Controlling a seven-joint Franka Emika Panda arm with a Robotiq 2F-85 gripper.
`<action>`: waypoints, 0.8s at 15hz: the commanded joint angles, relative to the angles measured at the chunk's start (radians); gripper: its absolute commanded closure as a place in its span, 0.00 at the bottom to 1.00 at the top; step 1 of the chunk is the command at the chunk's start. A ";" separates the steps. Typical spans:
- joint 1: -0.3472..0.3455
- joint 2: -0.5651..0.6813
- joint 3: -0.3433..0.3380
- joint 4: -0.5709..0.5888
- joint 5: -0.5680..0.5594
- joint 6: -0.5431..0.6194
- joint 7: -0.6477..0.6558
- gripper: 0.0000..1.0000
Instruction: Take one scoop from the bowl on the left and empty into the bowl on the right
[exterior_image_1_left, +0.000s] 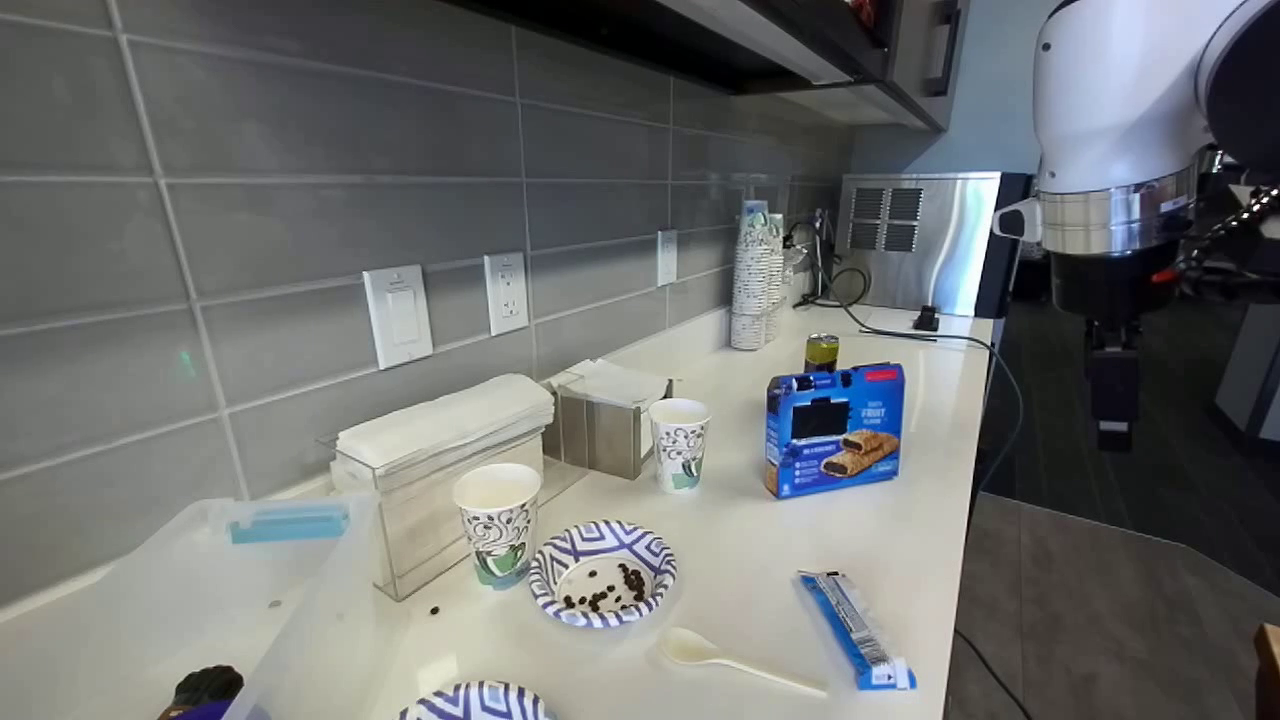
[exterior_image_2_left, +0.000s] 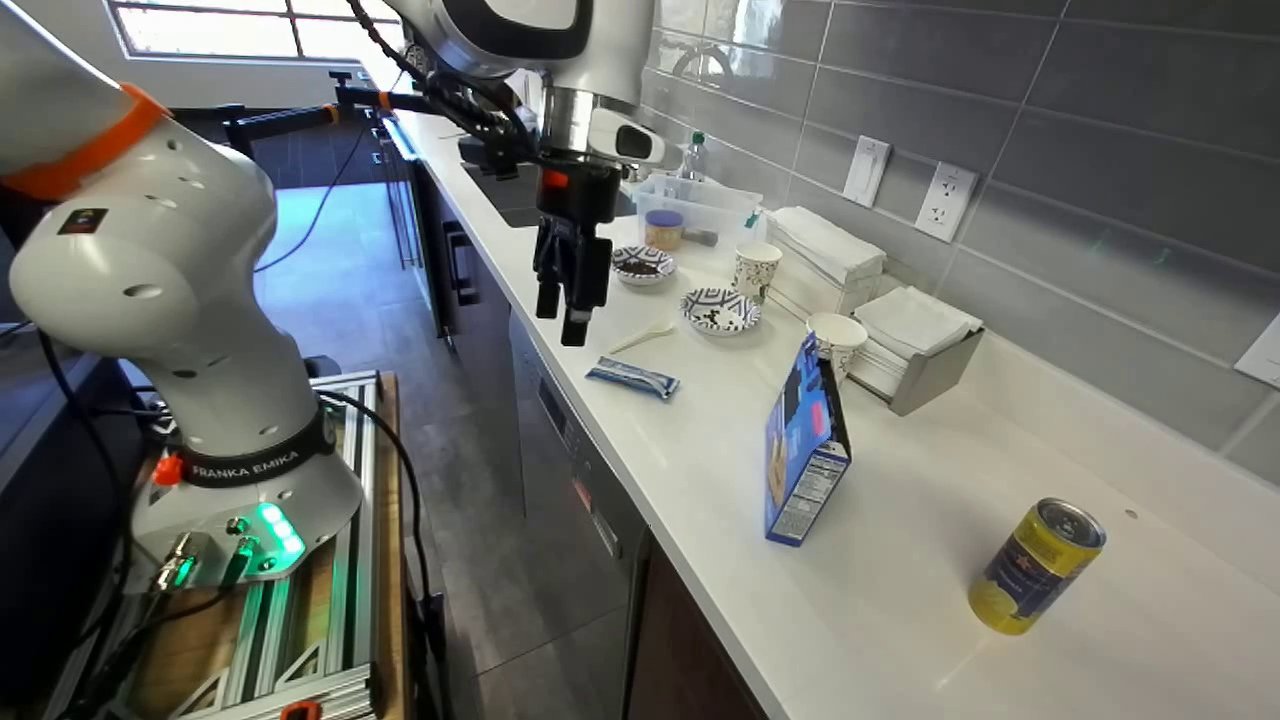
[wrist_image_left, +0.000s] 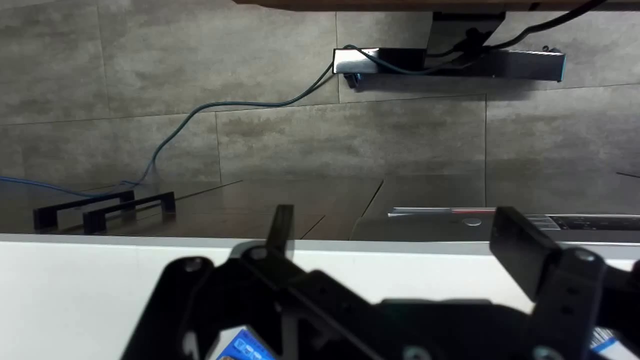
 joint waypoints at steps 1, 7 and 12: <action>0.058 0.029 -0.021 -0.024 0.057 0.075 -0.011 0.00; 0.157 0.159 -0.016 -0.053 0.165 0.503 -0.065 0.00; 0.254 0.353 -0.004 -0.055 0.258 0.845 -0.141 0.00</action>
